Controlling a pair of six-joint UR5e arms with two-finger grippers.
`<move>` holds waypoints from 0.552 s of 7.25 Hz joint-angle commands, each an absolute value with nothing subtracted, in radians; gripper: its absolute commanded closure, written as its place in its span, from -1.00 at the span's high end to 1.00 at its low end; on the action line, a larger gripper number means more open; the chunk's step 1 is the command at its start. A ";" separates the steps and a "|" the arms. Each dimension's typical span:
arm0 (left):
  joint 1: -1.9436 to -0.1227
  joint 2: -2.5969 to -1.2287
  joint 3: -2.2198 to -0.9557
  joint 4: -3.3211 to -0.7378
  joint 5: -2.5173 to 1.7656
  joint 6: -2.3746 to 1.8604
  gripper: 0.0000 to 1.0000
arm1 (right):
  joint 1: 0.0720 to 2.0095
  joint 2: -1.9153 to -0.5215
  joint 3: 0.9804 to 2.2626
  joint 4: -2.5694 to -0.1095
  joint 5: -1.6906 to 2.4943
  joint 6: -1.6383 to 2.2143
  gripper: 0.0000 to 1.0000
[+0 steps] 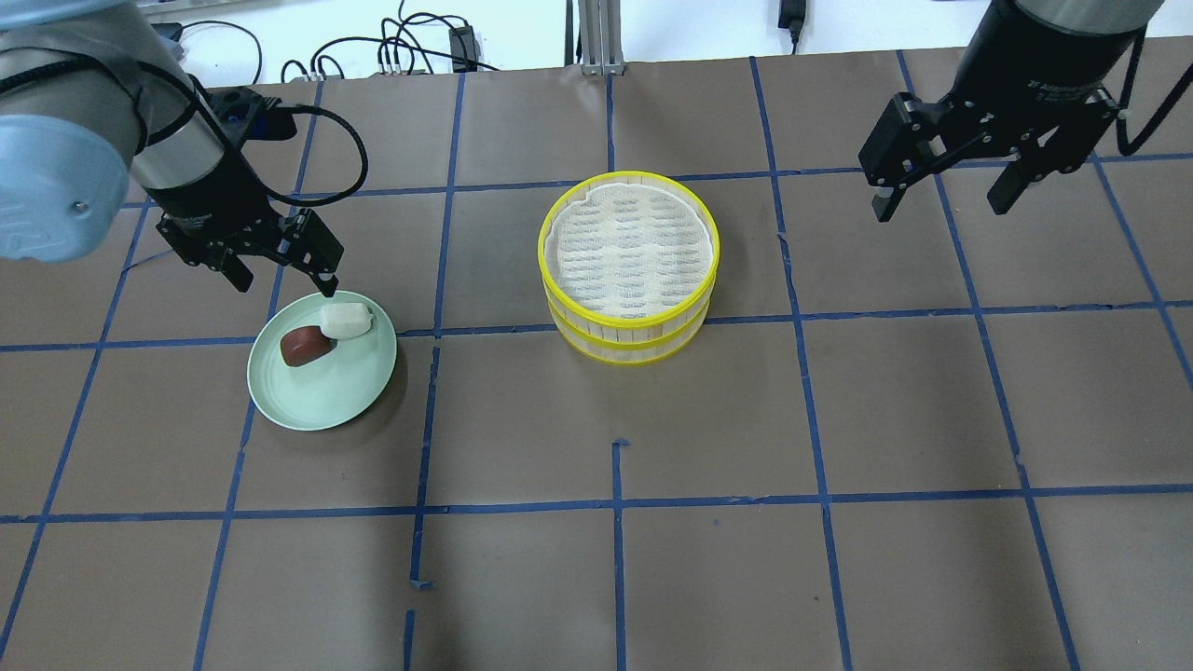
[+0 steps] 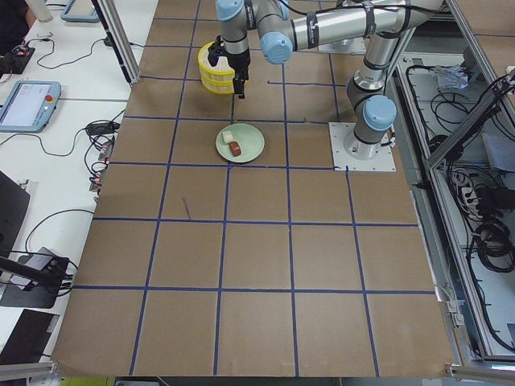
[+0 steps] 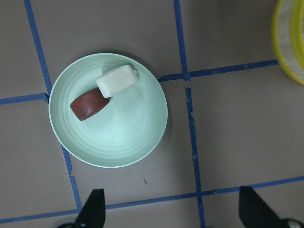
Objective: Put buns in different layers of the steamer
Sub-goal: 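Grasp the white bun with the left gripper while the right reaches toward the steamer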
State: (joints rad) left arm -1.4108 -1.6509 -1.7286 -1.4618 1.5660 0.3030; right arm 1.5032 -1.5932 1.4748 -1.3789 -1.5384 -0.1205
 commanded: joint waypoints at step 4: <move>-1.373 -1.900 -1.844 -1.056 1.615 0.347 1.00 | 1.538 -1.496 1.496 -1.569 -1.560 -0.042 1.00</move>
State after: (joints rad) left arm -1.3843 -1.8462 -1.8427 -1.1364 1.5983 0.3432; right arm 1.5229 -1.5610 1.4933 -1.5072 -1.5602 -0.0820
